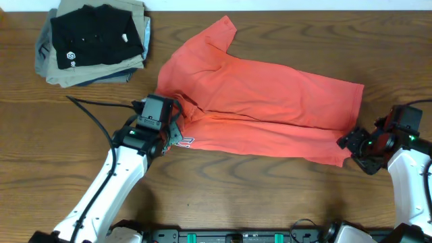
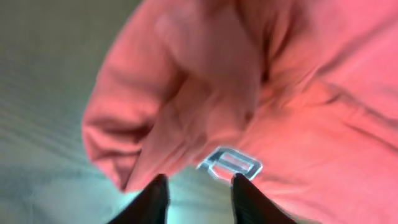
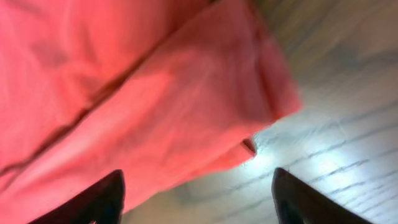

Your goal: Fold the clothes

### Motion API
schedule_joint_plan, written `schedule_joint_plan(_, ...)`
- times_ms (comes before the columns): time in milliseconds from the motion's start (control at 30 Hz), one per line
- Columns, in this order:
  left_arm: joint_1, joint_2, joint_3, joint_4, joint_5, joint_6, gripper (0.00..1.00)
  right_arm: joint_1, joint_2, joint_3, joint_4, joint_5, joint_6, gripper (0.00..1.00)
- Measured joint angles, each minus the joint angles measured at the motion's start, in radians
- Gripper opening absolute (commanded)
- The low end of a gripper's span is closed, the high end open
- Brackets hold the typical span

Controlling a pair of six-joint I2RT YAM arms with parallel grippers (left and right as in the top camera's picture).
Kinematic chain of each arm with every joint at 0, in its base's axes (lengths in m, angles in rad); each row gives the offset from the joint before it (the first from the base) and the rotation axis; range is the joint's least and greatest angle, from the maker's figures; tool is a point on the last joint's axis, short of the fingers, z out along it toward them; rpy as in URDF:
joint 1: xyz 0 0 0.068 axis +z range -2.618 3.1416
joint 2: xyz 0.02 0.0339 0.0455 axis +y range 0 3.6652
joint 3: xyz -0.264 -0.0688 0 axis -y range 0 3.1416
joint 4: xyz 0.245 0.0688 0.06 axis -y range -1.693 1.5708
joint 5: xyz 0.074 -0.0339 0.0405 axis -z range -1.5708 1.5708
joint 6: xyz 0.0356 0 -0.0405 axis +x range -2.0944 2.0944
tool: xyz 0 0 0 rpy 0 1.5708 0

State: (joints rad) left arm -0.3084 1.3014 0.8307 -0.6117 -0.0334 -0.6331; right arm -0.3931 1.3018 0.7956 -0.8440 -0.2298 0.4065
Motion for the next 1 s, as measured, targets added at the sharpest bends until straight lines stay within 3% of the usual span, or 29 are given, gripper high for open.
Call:
schedule_joint_plan(100,0.0,0.047,0.0,-0.012,0.055,0.015,0.23,0.018,0.0,0.0,-0.005,-0.022,-0.025,0.55)
schedule_joint_plan(233,0.0,0.162,0.0,0.008,0.134,0.06,0.24,0.039,0.0,0.0,-0.009,-0.04,-0.037,0.55)
schedule_joint_plan(333,0.0,0.208,0.0,0.018,0.154,0.093,0.41,0.053,0.0,0.0,-0.011,-0.044,-0.039,0.55)
schedule_joint_plan(400,0.0,0.232,0.0,0.031,0.156,0.126,0.42,0.064,0.0,0.0,-0.012,-0.047,-0.043,0.55)
schedule_joint_plan(1000,0.038,0.24,0.0,0.117,-0.076,0.215,0.44,0.08,0.0,0.0,-0.013,-0.052,-0.049,0.56)
